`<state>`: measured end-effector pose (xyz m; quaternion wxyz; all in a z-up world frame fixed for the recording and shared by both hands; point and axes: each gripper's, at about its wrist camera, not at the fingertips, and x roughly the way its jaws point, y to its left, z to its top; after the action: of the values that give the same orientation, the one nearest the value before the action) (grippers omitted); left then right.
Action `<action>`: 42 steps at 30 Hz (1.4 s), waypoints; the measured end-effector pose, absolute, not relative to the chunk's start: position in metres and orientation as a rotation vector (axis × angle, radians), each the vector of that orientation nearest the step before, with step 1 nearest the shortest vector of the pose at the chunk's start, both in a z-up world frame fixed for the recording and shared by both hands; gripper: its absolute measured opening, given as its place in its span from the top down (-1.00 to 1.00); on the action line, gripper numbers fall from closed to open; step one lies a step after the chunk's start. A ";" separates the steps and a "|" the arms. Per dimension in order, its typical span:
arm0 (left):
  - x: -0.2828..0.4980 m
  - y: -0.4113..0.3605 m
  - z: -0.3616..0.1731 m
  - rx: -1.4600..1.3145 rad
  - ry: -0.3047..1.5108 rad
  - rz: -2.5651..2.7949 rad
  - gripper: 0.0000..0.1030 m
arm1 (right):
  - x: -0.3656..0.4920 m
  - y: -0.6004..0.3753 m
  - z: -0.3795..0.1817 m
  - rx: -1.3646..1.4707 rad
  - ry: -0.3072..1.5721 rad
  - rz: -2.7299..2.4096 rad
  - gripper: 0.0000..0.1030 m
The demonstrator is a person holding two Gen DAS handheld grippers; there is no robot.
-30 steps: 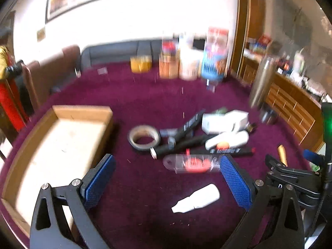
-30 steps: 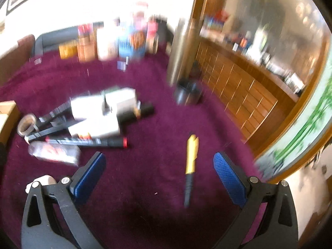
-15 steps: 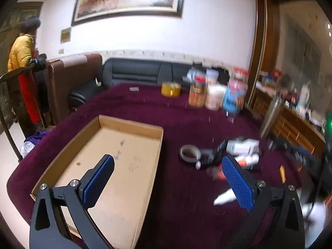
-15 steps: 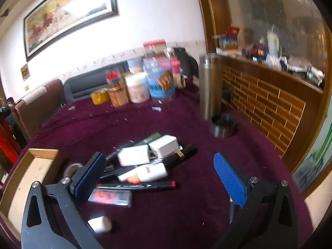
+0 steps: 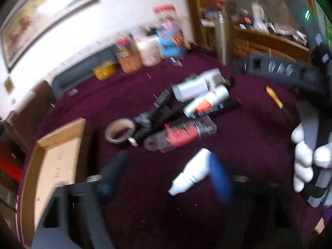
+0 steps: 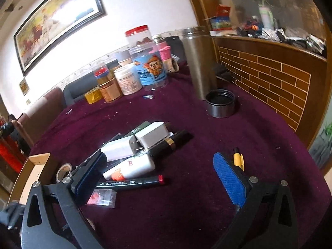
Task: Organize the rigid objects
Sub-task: 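Grasp the white dropper bottle with left tool while right tool grasps yellow pen, then lower the white bottle into the box with left tool while right tool drops pen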
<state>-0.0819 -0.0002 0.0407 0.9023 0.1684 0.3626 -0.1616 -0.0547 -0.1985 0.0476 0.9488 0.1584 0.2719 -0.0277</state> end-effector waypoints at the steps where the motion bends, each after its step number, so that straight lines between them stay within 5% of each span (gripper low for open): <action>1: -0.079 0.001 0.040 0.310 0.767 -0.381 -0.05 | -0.055 -0.197 0.048 0.317 0.552 -0.056 -1.00; 9: -0.077 -0.014 0.032 0.357 0.892 -0.488 0.02 | -0.051 -0.197 0.046 0.310 0.560 -0.073 -1.00; 10: -0.077 -0.014 0.032 0.347 0.906 -0.486 0.13 | -0.051 -0.198 0.046 0.310 0.560 -0.075 -1.00; 11: -0.076 -0.014 0.032 0.325 0.911 -0.489 0.58 | -0.052 -0.199 0.046 0.314 0.555 -0.074 -1.00; 21: -0.134 0.041 0.091 0.069 0.791 -0.512 0.57 | -0.080 -0.254 0.077 0.269 0.598 -0.090 -1.00; 24: -0.151 0.055 0.108 0.030 0.724 -0.525 0.57 | -0.073 -0.252 0.067 0.189 0.714 -0.103 -0.83; 29: -0.153 0.072 0.110 0.000 0.711 -0.507 0.57 | -0.046 -0.243 0.032 0.151 0.897 -0.149 -0.19; 32: -0.153 0.084 0.109 -0.014 0.721 -0.479 0.57 | -0.036 -0.248 0.007 0.153 0.986 -0.215 0.00; 34: -0.156 0.094 0.109 -0.031 0.721 -0.458 0.57 | -0.038 -0.250 0.011 0.147 0.978 -0.241 0.30; 36: -0.156 0.103 0.107 -0.044 0.720 -0.435 0.57 | -0.041 -0.255 0.013 0.152 0.974 -0.248 0.83; 42: -0.160 0.128 0.107 -0.093 0.707 -0.397 0.57 | -0.068 -0.273 0.028 0.287 0.929 -0.161 0.88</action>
<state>-0.1598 0.1278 0.1066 0.9178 -0.0452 0.3439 -0.1931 -0.0682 -0.2728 0.0279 0.8810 0.1376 0.4461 -0.0772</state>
